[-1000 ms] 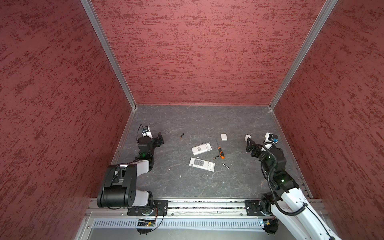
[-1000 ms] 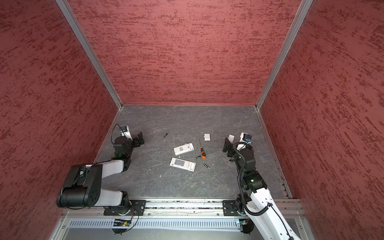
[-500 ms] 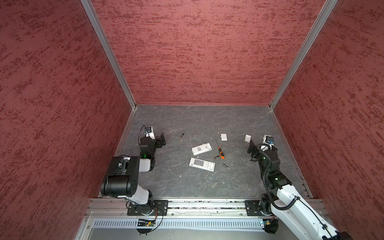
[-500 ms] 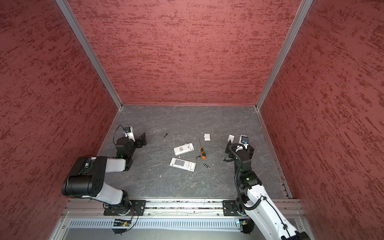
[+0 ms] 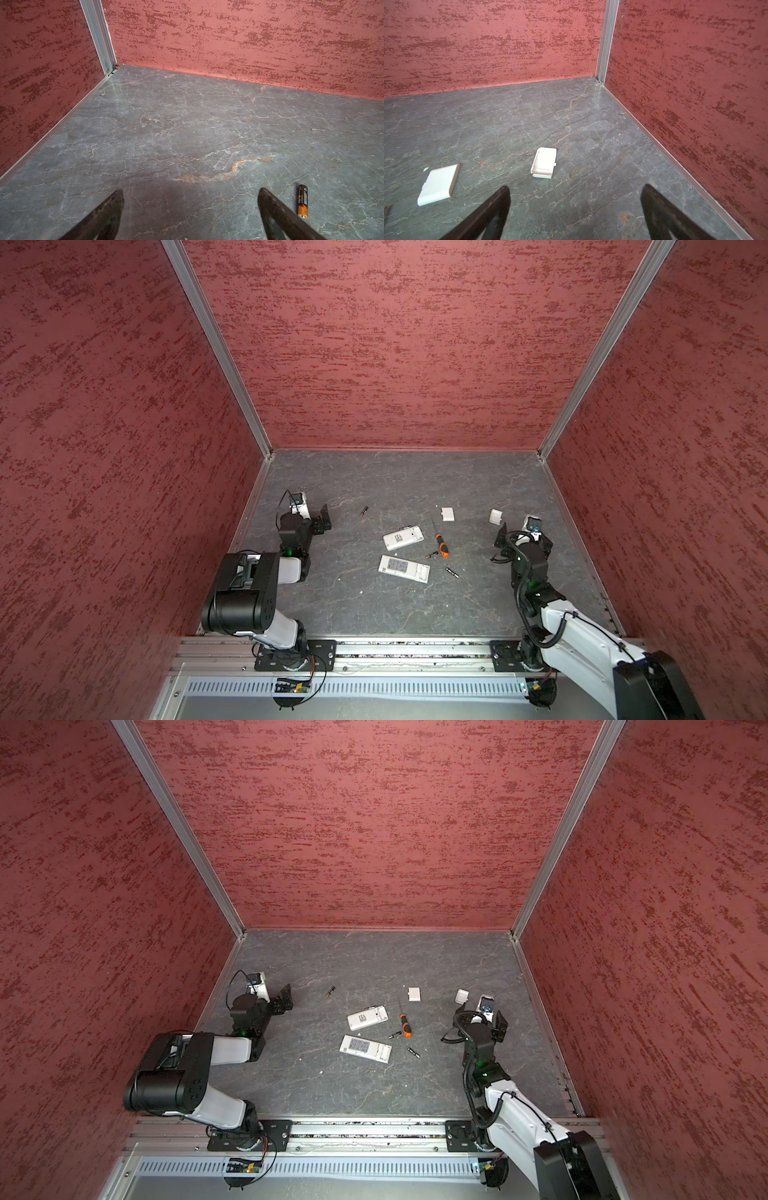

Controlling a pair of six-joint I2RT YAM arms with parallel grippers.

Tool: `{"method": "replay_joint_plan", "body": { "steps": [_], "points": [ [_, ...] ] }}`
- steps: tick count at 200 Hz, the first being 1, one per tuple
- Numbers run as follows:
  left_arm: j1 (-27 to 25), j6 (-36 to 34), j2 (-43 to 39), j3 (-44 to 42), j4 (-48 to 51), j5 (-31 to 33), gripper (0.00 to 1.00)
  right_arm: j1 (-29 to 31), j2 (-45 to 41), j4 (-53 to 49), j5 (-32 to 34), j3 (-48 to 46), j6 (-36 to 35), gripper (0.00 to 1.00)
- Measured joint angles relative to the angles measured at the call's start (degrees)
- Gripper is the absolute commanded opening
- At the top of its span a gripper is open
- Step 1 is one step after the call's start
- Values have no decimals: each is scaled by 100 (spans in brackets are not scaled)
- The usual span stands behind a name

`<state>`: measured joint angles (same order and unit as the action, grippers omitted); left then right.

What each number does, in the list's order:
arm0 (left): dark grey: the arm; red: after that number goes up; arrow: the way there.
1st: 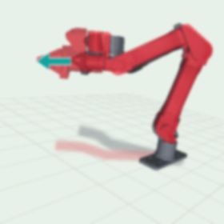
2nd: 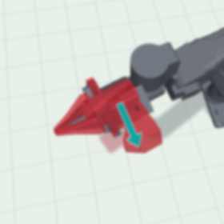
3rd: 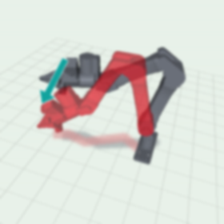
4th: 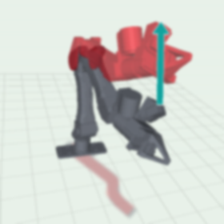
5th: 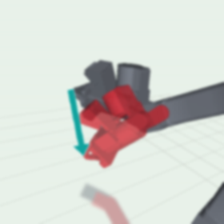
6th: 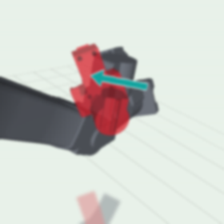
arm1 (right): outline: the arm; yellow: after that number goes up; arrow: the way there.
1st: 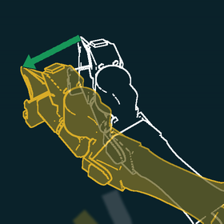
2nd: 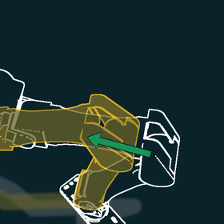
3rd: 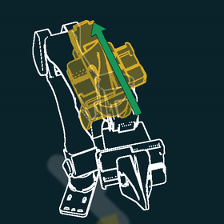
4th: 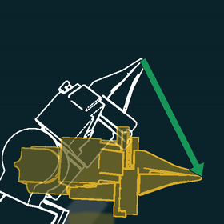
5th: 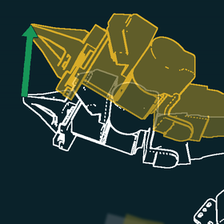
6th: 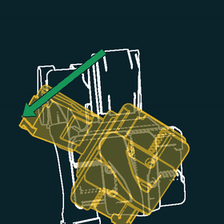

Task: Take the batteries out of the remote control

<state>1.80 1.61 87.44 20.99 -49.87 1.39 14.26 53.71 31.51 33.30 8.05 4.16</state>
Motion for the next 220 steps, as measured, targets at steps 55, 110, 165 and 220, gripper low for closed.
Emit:
{"method": "replay_joint_plan", "body": {
  "steps": [55,110,165,220],
  "points": [
    [0,0,0,0,-11,0,99,-299,922,1123,39,-9,-42,99],
    [0,0,0,0,-13,0,100,-686,1725,2194,-61,20,-111,99],
    [0,0,0,0,-13,0,99,-997,2319,2839,-420,295,-118,99],
    [0,0,0,0,-15,-2,99,-1080,3067,3434,-734,378,-164,99]
  ]
}}
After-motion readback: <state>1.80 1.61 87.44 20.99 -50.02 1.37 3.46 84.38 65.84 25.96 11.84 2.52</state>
